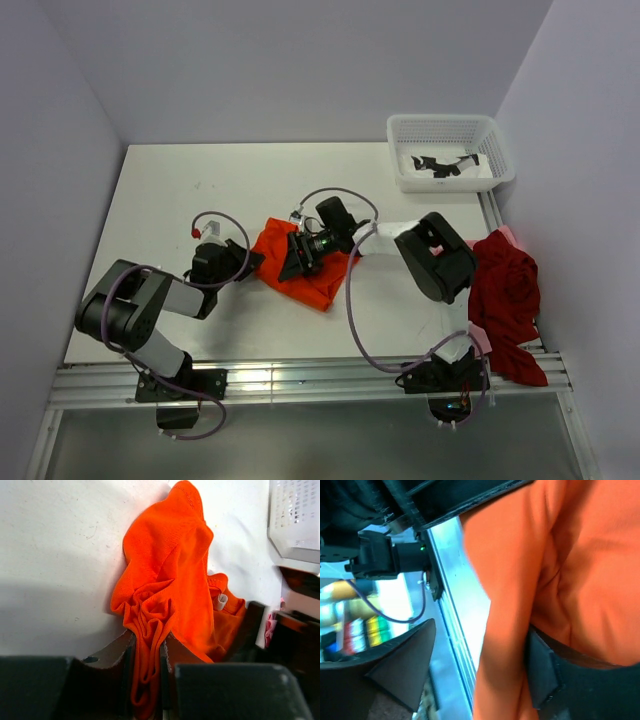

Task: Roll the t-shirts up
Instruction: Roll the tshirt

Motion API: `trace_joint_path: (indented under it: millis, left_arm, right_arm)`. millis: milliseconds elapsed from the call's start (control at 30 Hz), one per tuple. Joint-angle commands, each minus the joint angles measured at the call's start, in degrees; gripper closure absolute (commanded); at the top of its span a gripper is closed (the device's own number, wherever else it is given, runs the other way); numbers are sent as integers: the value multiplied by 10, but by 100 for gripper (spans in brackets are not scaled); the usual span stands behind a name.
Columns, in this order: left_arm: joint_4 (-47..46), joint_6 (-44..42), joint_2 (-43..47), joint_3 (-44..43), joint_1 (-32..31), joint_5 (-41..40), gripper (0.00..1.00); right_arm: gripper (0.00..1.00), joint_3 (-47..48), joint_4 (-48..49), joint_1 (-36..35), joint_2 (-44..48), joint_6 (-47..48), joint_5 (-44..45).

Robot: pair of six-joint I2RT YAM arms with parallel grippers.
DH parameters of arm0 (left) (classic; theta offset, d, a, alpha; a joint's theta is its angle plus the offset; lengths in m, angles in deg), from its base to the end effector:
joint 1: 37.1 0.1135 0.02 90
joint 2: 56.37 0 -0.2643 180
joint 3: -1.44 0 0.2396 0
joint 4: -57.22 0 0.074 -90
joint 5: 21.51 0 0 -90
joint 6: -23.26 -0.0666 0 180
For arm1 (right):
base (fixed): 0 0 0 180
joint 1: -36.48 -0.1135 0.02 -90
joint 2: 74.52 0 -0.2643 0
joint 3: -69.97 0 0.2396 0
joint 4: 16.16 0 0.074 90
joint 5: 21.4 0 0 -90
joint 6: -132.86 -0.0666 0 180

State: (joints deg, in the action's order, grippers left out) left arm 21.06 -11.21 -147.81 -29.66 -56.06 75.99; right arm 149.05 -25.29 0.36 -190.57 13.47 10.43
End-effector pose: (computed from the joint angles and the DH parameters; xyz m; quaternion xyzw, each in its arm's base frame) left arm 0.2553 -0.0969 0.1122 -0.2291 0.8066 -0.3718 0.3984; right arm 0.2923 0.2834 0.1282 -0.2290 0.7985 0.5559 0.0308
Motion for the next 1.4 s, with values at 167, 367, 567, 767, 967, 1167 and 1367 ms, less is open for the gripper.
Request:
trace_joint_path:
  millis: [167, 367, 567, 767, 967, 1167, 1367]
  left_arm:
    - [92, -38, 27, -36, -1, -10, 100]
    - [107, -40, 16, -50, -1, 1, 100]
    - [131, -43, 21, -59, -1, 1, 100]
    - [170, -47, 26, -74, -1, -7, 100]
    - [214, -55, 38, -92, -1, -16, 100]
    - [274, -72, 47, -120, -1, -36, 100]
    - [308, -81, 36, -148, -1, -30, 100]
  right_arm:
    - [22, -71, -74, 0, 150, 70, 183]
    - [22, -112, -93, -5, 224, 93, 254]
    - [27, -143, -85, -20, 227, 84, 251]
    - [41, -191, -61, -42, 243, 69, 266]
    - [90, -226, -19, -41, 238, 34, 251]
    - [95, -264, 39, -26, 223, -1, 205]
    - [65, -302, 57, -26, 232, -8, 223]
